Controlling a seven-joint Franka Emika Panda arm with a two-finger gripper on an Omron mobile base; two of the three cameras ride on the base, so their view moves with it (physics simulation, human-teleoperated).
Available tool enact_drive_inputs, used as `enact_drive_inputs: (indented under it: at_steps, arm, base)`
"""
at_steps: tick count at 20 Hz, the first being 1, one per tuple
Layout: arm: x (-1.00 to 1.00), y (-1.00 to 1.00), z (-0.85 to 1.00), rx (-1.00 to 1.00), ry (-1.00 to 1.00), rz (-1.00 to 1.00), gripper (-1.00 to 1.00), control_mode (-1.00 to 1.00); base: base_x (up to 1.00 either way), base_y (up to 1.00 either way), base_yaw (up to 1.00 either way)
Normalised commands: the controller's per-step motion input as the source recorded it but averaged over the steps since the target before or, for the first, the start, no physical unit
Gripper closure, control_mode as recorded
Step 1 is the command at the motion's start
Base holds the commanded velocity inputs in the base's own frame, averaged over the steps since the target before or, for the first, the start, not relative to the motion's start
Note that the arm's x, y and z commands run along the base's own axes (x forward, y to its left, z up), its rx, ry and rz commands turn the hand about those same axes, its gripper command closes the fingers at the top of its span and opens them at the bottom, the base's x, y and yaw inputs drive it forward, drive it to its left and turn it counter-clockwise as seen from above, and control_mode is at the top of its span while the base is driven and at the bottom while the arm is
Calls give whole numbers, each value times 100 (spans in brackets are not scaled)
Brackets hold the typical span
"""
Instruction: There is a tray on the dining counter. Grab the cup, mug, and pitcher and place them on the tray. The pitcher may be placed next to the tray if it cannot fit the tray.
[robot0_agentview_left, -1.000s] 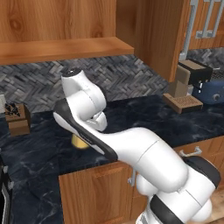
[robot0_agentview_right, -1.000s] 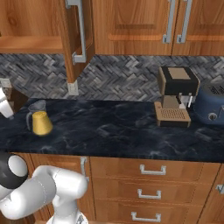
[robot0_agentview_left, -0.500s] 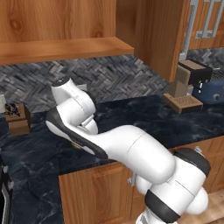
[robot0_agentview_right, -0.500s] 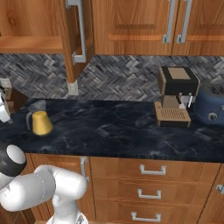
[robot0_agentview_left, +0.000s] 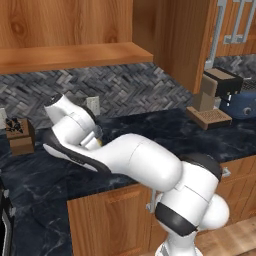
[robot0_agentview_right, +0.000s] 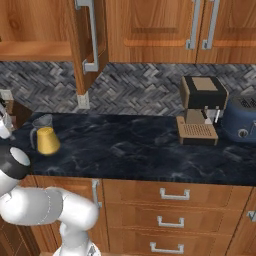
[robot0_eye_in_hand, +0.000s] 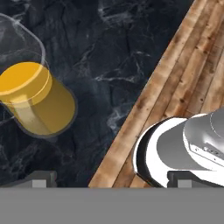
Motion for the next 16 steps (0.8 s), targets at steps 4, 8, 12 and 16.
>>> enact_drive_inputs:
  at_steps: [4,8,12,16]
  arm:
    - [34,14,-6,-14,0,-4,-100,-100]
    - [20,4,-7,-11,0,0,-100,-100]
    - [21,0,-8,-2,0,0,-100,-100]
    - [24,0,-20,1,0,1,-100,-100]
  base:
    - [0,0,0]
    - [0,0,0]
    - [0,0,0]
    - [0,0,0]
